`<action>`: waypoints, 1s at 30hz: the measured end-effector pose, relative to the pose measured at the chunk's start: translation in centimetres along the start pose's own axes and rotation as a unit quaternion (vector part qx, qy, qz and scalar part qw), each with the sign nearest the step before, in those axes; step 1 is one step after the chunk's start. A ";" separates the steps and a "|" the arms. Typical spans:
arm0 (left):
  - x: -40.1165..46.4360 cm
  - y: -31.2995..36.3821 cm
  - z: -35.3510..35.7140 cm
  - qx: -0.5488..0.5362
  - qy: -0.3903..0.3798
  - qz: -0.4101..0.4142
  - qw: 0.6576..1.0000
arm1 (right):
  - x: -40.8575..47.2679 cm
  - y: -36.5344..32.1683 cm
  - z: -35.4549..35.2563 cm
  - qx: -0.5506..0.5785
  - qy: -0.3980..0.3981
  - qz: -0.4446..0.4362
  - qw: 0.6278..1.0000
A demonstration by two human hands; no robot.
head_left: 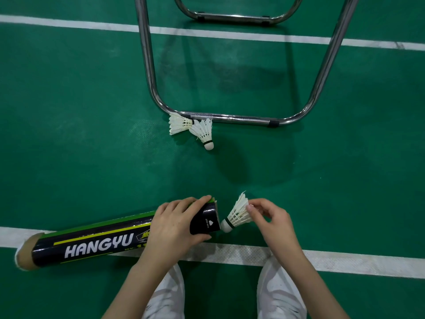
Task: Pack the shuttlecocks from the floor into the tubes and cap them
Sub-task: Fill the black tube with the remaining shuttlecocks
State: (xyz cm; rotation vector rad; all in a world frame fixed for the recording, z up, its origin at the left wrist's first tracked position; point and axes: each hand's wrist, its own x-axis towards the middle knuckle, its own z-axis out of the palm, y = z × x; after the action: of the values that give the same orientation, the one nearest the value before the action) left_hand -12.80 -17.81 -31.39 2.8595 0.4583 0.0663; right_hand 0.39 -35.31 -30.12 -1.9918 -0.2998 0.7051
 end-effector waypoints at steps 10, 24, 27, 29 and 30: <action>0.0 0.2 0.3 0.000 -0.007 0.002 1.000 | -0.4 -0.7 0.3 0.033 0.011 -0.004 0.999; 0.5 0.3 0.0 -0.016 0.006 -0.003 1.000 | -1.1 -1.4 4.0 0.121 -0.117 0.004 0.986; 0.7 0.3 0.0 -0.011 0.020 -0.005 1.000 | -1.1 -1.5 4.2 0.103 -0.118 0.001 0.988; 0.7 0.3 -0.1 -0.011 0.026 -0.007 1.000 | -0.9 -1.6 4.4 0.091 -0.117 0.000 0.989; 0.8 0.3 -0.1 -0.011 0.027 -0.008 1.000 | -0.8 -1.6 4.4 0.091 -0.115 0.003 0.989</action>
State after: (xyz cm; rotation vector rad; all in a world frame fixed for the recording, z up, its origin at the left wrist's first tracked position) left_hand -11.95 -17.81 -31.20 2.8389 0.4871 0.1455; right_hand -2.73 -31.71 -30.03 -1.7409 -0.3539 0.9345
